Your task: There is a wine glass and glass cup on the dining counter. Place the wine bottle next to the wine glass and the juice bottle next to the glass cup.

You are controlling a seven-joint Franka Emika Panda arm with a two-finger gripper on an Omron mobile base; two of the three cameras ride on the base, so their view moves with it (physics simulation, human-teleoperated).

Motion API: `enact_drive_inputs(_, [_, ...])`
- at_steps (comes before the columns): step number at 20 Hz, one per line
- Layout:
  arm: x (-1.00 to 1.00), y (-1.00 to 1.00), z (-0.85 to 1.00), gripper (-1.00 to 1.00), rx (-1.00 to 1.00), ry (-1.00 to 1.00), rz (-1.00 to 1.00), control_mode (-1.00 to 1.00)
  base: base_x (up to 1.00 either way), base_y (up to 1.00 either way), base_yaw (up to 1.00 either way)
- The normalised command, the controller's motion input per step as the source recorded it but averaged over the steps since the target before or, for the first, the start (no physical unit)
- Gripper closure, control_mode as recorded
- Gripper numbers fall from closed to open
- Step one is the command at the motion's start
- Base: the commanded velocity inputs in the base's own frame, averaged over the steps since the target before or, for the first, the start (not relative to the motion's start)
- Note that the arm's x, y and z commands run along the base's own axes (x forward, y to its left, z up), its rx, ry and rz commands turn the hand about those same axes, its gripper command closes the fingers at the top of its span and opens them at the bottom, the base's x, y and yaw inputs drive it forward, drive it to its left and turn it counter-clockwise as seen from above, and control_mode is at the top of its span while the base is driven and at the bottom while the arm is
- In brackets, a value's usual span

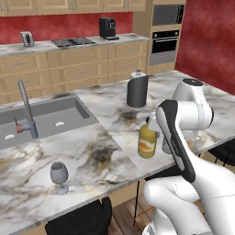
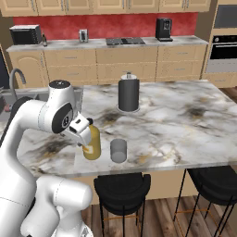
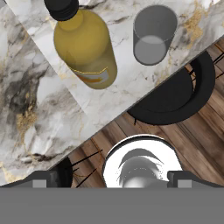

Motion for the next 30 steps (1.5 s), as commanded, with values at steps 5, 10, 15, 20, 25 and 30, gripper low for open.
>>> enact_drive_inputs(5, [0.0,0.0,0.0,-1.0,0.0,0.0,0.0,1.0,-0.03,0.0,0.0])
enact_drive_inputs(10, [0.0,0.0,0.0,-1.0,0.0,0.0,0.0,1.0,-0.37,0.08,0.0])
enact_drive_inputs(15, [0.0,0.0,0.0,-1.0,0.0,0.0,0.0,1.0,-0.56,0.15,0.0])
enact_drive_inputs(20, [0.0,0.0,0.0,-1.0,0.0,0.0,0.0,1.0,-0.6,0.1,0.0])
enact_drive_inputs(25, [0.0,0.0,0.0,-1.0,0.0,0.0,0.0,1.0,-0.66,0.15,0.04])
enact_drive_inputs(30, [0.0,0.0,0.0,-1.0,0.0,0.0,0.0,1.0,-0.51,0.53,0.28])
